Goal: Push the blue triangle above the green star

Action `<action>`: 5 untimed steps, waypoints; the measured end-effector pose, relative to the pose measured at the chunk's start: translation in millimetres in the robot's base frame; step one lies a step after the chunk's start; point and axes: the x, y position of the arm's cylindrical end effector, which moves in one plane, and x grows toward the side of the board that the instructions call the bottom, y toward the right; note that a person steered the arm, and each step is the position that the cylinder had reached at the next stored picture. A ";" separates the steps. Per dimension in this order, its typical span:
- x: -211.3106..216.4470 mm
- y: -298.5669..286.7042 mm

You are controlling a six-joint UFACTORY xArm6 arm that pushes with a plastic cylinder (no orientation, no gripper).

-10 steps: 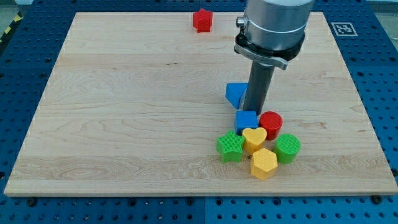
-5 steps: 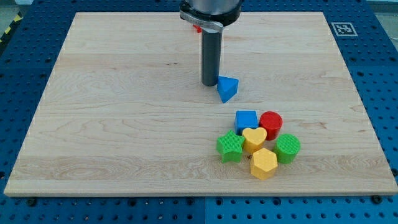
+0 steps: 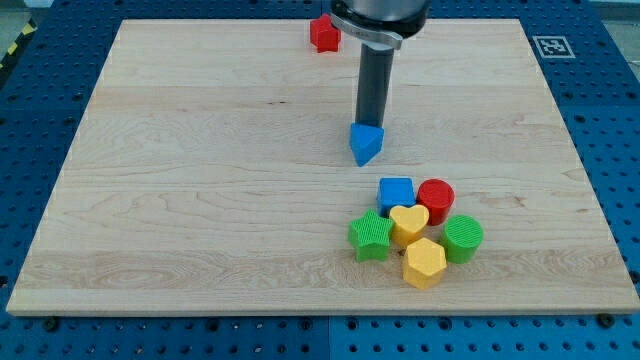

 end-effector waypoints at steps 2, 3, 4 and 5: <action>6.3 -2.1; 33.5 -12.2; 63.6 -15.2; 65.1 -17.9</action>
